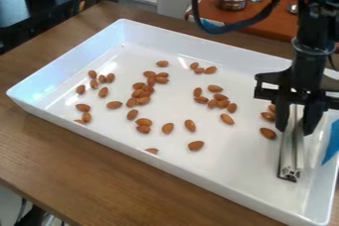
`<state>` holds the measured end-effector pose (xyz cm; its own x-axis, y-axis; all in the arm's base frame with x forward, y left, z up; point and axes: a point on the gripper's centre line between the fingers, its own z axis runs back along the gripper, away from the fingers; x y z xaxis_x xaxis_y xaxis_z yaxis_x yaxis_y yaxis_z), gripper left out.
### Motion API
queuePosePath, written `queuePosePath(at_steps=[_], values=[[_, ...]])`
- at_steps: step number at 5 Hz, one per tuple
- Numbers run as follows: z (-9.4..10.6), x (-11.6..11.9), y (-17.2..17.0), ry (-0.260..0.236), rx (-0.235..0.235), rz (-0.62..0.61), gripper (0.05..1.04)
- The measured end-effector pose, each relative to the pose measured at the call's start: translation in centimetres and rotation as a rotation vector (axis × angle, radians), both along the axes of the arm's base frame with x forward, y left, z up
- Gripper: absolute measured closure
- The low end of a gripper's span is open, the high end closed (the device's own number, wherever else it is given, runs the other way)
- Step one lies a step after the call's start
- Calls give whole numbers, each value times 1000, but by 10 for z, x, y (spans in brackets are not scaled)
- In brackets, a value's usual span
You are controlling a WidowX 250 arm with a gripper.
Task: Sweep into pile
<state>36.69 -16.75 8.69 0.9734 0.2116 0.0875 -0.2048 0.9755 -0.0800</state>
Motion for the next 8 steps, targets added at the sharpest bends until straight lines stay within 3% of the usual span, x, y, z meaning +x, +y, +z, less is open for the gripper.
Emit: queuePosePath(at_steps=[2, 4, 7, 8], values=[[-2, -5, 36, 57, -37, -75, 733], [0, -25, 92, 79, -55, -90, 733], [-1, -39, 155, 38, -65, -82, 733], [-1, -40, 179, 28, -42, -83, 733]])
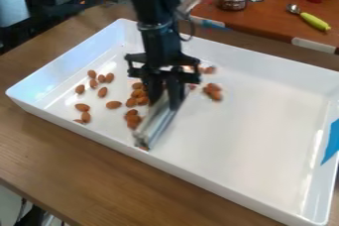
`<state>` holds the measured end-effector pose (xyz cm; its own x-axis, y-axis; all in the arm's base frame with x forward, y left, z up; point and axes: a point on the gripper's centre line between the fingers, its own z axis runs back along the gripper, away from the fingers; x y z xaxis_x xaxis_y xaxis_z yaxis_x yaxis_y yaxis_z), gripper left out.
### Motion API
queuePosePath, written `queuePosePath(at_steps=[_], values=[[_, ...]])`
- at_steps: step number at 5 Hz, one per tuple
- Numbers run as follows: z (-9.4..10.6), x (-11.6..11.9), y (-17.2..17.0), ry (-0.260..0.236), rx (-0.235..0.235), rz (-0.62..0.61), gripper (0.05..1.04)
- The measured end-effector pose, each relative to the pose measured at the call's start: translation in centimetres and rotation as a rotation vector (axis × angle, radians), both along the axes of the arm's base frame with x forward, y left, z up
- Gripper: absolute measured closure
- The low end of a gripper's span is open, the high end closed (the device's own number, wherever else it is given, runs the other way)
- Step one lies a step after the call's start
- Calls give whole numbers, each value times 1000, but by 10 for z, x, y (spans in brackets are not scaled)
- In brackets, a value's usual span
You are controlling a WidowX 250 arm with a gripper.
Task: Sweep into pile
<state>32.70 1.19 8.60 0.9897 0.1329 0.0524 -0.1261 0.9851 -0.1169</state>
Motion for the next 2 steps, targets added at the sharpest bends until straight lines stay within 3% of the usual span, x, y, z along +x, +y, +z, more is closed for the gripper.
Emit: queuePosePath(at_steps=[2], values=[[-1, -13, 62, 28, 92, -60, 733]])
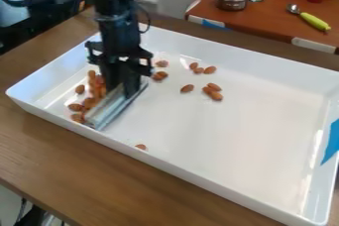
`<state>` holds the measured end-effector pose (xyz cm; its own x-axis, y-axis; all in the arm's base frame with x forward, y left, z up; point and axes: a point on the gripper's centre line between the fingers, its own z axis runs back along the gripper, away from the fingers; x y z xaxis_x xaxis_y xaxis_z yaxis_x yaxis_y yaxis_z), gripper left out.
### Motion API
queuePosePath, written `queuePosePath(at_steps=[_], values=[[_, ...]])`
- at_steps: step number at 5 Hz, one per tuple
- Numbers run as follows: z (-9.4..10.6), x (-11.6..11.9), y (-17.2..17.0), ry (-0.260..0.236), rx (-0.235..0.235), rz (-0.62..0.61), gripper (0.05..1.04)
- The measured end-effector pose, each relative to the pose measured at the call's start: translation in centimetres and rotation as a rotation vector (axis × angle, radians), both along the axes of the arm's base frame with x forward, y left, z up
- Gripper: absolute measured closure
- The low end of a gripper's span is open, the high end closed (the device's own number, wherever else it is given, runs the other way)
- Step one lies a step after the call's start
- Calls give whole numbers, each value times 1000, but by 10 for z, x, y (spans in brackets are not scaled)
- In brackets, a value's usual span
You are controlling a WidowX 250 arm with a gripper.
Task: Sweep into pile
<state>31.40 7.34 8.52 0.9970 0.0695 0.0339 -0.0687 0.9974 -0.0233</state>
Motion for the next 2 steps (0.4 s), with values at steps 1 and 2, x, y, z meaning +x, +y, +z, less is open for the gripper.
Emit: queuePosePath(at_steps=[1, 2], values=[[2, -11, 36, 22, 43, 2, 733], [4, -20, 57, 34, 53, 12, 733]])
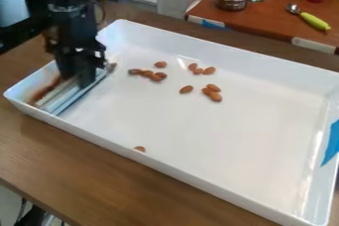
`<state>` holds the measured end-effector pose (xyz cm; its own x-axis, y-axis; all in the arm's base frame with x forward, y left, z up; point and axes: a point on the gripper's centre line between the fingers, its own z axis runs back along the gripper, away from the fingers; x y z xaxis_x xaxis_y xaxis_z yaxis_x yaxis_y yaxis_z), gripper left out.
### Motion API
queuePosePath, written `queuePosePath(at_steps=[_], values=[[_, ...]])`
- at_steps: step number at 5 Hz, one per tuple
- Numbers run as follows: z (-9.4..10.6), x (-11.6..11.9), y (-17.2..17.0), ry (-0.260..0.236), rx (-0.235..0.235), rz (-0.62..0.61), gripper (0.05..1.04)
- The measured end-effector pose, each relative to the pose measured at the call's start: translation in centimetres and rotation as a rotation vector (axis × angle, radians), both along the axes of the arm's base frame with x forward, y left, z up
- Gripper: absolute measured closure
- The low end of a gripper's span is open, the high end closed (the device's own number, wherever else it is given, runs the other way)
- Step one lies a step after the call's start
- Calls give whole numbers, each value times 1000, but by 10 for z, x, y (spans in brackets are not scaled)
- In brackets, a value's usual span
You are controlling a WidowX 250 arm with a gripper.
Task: Sweep into pile
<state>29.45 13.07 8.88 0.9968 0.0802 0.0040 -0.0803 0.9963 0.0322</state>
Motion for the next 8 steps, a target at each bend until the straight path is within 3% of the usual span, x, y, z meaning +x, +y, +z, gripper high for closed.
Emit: queuePosePath(at_steps=[1, 2, 3, 4, 6, 7, 8], values=[[7, -1, -6, 0, -61, 6, 733], [37, 13, -21, -63, -138, 50, 733], [62, 30, -50, -85, -209, 73, 733], [81, 42, -87, -86, -238, 50, 733], [84, 54, -159, -66, -232, 10, 733], [69, 64, -193, -79, -174, -16, 733], [43, 73, -213, -58, -119, -1, 733]])
